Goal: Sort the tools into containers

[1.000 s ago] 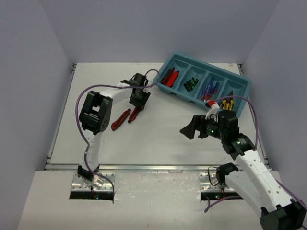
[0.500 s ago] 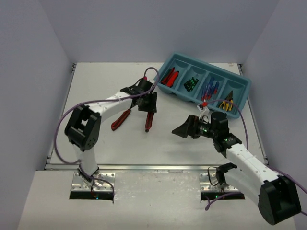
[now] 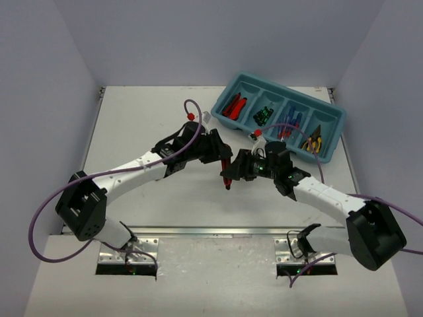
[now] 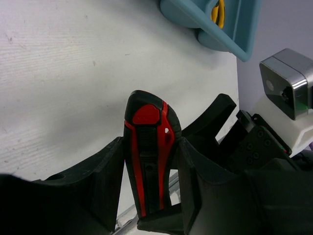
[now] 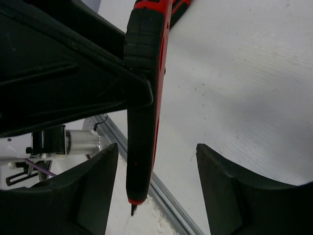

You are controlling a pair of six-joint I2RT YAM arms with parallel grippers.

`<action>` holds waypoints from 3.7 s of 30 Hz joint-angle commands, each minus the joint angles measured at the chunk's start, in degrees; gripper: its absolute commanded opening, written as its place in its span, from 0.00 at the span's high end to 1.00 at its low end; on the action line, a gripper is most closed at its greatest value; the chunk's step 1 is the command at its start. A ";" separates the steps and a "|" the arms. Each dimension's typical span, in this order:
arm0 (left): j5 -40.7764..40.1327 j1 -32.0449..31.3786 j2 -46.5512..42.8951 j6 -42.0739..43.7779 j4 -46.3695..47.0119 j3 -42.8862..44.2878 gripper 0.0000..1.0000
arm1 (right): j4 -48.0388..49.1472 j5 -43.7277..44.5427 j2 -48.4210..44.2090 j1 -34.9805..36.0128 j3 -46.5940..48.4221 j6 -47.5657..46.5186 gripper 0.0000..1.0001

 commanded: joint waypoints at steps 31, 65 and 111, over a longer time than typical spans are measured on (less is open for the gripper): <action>-38.51 0.36 -26.45 21.84 -34.48 2.61 0.00 | -42.12 27.67 63.78 -14.70 90.97 2.07 0.73; -9.98 23.13 23.10 47.56 -32.69 14.54 0.04 | -33.83 -8.26 5.23 -15.15 33.37 -24.35 0.01; 5.65 1.77 -8.18 -3.60 13.86 -10.02 0.83 | -7.14 14.31 7.79 9.46 15.68 -13.71 1.00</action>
